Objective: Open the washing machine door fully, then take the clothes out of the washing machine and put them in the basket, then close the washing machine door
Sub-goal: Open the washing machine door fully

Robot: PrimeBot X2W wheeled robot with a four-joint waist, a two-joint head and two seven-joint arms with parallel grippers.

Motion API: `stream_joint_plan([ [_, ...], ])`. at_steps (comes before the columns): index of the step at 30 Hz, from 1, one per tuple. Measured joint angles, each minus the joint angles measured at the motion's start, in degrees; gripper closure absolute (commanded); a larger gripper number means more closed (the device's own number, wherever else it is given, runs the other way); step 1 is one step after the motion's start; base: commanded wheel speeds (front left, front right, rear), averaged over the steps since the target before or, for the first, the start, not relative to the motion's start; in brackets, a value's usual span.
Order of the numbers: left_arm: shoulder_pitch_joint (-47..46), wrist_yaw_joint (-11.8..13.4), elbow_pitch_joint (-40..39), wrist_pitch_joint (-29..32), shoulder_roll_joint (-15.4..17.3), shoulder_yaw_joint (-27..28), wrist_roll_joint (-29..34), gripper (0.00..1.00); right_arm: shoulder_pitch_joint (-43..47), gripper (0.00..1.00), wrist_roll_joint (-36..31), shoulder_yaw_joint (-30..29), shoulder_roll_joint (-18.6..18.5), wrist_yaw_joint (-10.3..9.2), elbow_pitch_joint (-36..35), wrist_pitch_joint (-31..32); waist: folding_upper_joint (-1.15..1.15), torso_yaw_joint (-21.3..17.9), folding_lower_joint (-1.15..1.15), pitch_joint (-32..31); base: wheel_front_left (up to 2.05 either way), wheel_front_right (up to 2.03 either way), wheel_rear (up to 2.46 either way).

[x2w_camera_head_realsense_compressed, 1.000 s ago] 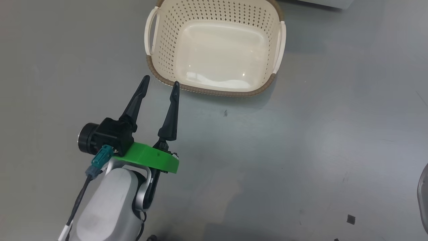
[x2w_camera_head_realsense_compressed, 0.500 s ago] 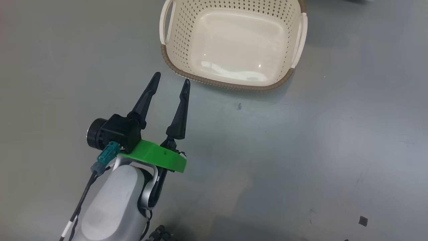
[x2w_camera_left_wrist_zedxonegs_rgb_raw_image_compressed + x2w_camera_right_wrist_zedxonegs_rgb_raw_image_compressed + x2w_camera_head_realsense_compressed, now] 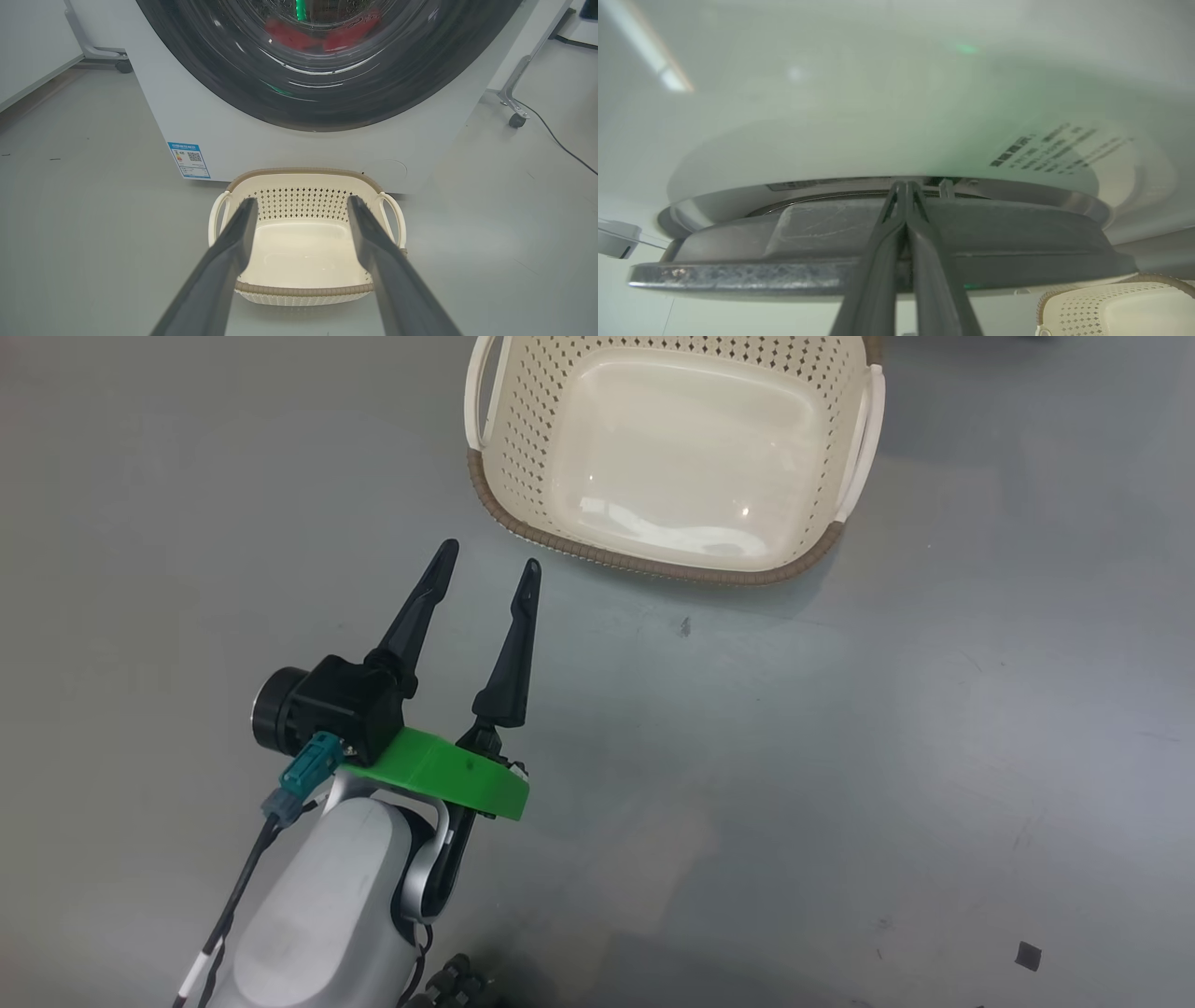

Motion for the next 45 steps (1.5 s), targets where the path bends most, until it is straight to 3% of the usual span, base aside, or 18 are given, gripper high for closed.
stream_joint_plan([
  [28, -0.21, 0.42, 0.87, 0.00, -0.02, -0.71, 0.15, 0.00, -3.26, 1.00, 5.93, -3.20, 0.33, -0.07, 10.29, 8.39, 0.00, -0.26, 0.00, -1.76, 0.00, 0.00, 0.00],
  [45, -0.19, 0.44, 1.62, 0.00, -0.01, -0.14, 1.02, 0.00, 0.62, 1.00, 7.58, -3.42, 1.45, 0.01, 12.67, 11.65, 0.00, -1.59, 0.00, -4.18, 0.00, 0.00, 0.00],
])
